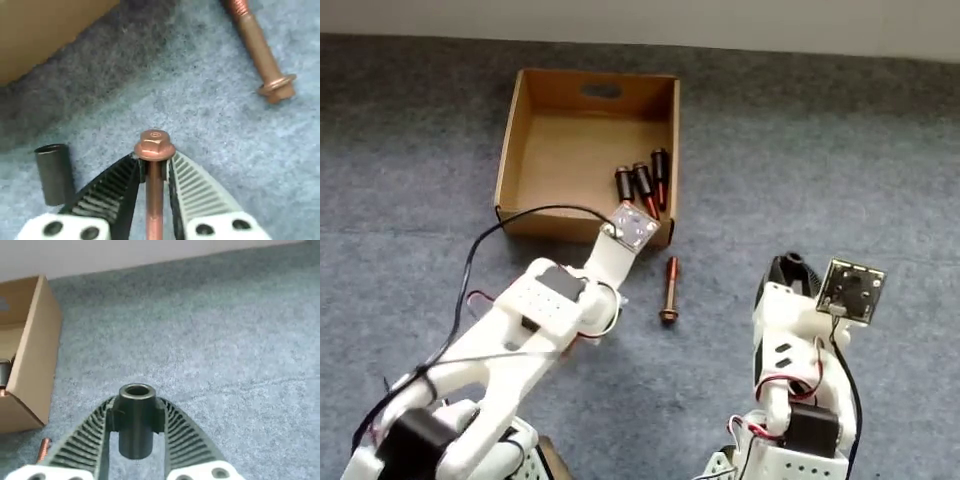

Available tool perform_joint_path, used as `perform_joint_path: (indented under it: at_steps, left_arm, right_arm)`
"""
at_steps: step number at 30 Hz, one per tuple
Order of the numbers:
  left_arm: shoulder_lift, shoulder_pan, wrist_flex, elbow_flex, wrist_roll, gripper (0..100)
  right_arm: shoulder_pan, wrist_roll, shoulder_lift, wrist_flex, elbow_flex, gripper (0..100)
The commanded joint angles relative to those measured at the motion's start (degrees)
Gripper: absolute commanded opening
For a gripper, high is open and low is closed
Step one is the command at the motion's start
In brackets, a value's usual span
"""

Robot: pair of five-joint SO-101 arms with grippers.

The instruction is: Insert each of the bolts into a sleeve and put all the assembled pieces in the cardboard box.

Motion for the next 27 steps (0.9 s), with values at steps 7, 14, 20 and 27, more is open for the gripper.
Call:
perform_joint_path:
  at_steps: [7,14,20,27]
  left_arm:
    - [-36.1,-2.1,13.4,3.3,-0.4,1]
    - [-67.2,-2.2,13.2,10.9,-0.2,1]
    - [-80.7,-2.5,7.4,10.1,3.5,1]
    - [-77.6,-2.4,-9.1,8.3,28.0,1]
  right_arm:
    - [-13.1,0.8,-0.7,-1.0,-5.9,0.6]
    - [-18.3,0.8,-0.6,-10.6,-5.3,0.6]
    - [-26.2,0.8,-0.2,-23.0,-5.3,0.6]
    - [-30.9,0.9,-0.6,-23.9,-1.5,0.6]
